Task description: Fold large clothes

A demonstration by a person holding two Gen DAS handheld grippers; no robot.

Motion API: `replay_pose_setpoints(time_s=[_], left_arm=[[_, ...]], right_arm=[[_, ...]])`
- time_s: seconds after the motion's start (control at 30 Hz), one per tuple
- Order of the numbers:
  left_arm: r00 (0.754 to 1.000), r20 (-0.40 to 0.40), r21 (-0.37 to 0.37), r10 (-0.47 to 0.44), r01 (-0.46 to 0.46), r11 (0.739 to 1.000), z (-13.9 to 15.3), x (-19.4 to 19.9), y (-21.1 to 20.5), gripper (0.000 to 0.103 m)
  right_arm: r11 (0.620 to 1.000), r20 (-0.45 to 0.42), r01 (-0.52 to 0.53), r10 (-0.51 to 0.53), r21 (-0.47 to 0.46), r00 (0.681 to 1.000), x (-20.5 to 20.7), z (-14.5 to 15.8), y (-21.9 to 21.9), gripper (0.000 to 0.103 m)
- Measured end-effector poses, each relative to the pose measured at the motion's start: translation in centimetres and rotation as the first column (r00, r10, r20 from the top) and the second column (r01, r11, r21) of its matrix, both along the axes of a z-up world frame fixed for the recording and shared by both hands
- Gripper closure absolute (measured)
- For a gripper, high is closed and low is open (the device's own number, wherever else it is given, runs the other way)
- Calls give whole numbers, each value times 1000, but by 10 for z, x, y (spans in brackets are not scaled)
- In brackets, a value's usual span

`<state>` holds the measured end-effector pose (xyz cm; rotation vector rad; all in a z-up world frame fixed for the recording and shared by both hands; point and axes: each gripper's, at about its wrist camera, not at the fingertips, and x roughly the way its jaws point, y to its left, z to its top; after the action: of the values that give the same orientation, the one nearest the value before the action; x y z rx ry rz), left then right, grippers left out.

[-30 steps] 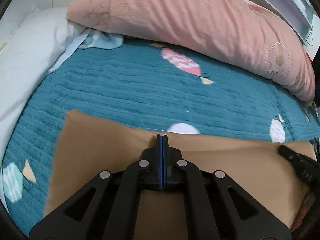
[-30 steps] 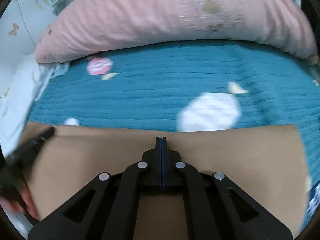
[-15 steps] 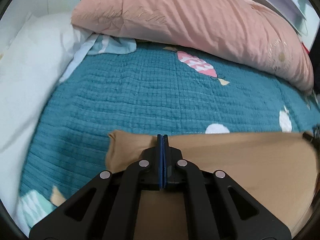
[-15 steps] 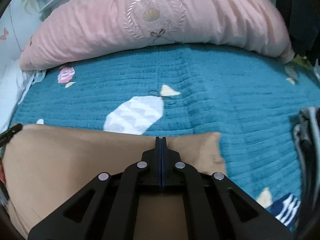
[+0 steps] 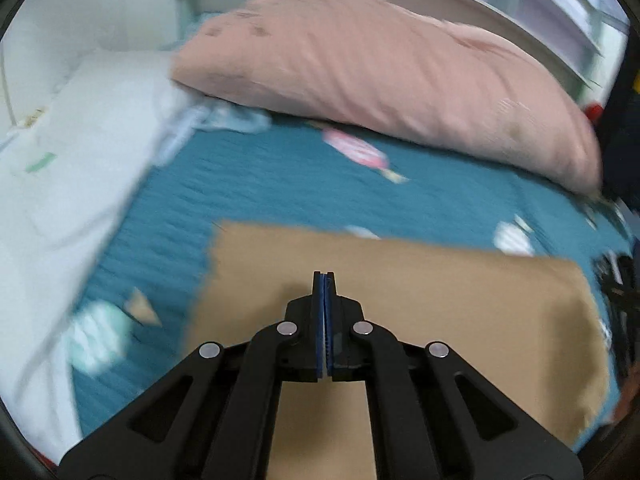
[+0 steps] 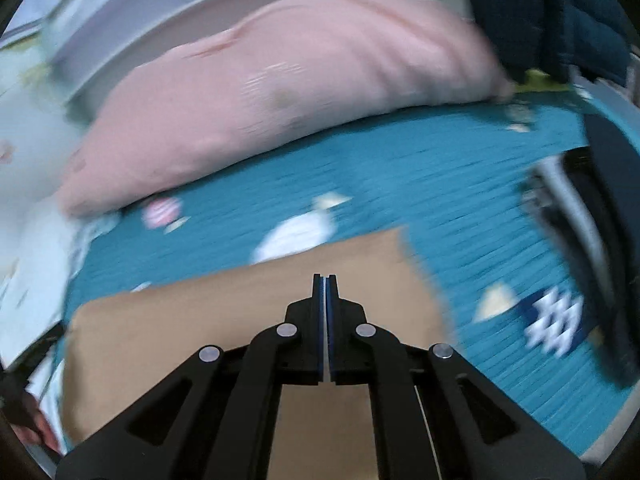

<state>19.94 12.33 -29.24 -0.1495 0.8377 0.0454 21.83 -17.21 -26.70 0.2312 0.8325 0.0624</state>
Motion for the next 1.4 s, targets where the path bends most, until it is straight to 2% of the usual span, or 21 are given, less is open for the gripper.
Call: replay_pose_setpoints(time_s=[0.1,0.23,0.3,0.37,0.5,0.57,0.63,0.67,0.7,0.73,0.83,0.9,0.97,1.03,1.17,1.2,1.23,1.27,1.3,1.33,1.4], left_arm=[[998,-31,-25,-47,46,999,-16,-22,-29,101],[998,-31,-18,-63,63,998,-37,-52,-39,101],[998,-10,-14,-67,67,998,-44,-59,-30,101],[998,4,-27,-64,65,998,-51,-61,-15,101],[1000,15,52,1,-2,999,-48,-69,16,101],[998,4,38,58,-58,998,-46,-71,41,101],[997,-3,23,80,-80,997,-43,-73,59,101],[997,-4,42,80,-80,996,-42,-74,62,101],[995,-10,91,96,-95,991,-42,-75,63,101],[995,-20,105,93,-90,990,-42,-75,65,101],[990,-32,81,134,-131,988,-38,-80,74,101],[987,-26,83,162,-159,984,-29,-85,78,100],[983,-27,69,182,-179,981,-21,-91,83,100],[981,-27,68,191,-189,980,-13,-97,86,100],[981,-26,72,191,-189,979,3,-109,80,97],[982,-34,69,187,-185,980,7,-112,77,93],[982,-48,67,182,-178,982,9,-113,74,71],[982,-53,64,179,-175,982,11,-115,71,46],[984,-47,60,173,-170,984,15,-119,67,42],[986,-27,50,163,-161,986,20,-124,62,42],[989,-37,23,141,-140,990,27,-126,53,39]], right_arm=[[996,-11,-92,92,-4,996,-22,-16,53,101],[984,-12,-156,155,-88,988,-54,-39,99,101],[970,31,-164,172,-179,985,-64,-52,106,103],[965,45,-179,190,-191,981,-63,-63,101,103],[941,67,-184,211,-284,975,-63,-67,75,103],[939,63,-143,171,-313,983,-61,-67,54,103],[947,51,-56,76,-317,996,-58,-67,22,103],[951,44,-19,34,-308,998,-56,-68,5,103],[955,39,3,9,-297,999,-56,-68,-7,103],[953,34,23,-13,-304,999,-56,-67,-15,103],[950,21,46,-41,-310,999,-56,-62,-31,103],[937,21,106,-106,-334,994,-57,-55,-39,103],[946,1,188,-194,-264,981,-60,-47,-56,102],[947,-4,242,-248,-212,969,-68,-36,-69,98],[950,-12,273,-277,-150,961,-78,-16,-85,97],[956,-29,270,-275,-116,961,-80,-11,-90,92],[962,-50,262,-266,-81,963,-80,-9,-93,74],[967,-72,252,-255,-39,964,-79,-6,-97,62],[968,-80,251,-252,-15,965,-80,-4,-99,38],[965,-79,260,-259,12,963,-84,0,-102,28],[963,-74,262,-257,61,963,-87,7,-110,22]])
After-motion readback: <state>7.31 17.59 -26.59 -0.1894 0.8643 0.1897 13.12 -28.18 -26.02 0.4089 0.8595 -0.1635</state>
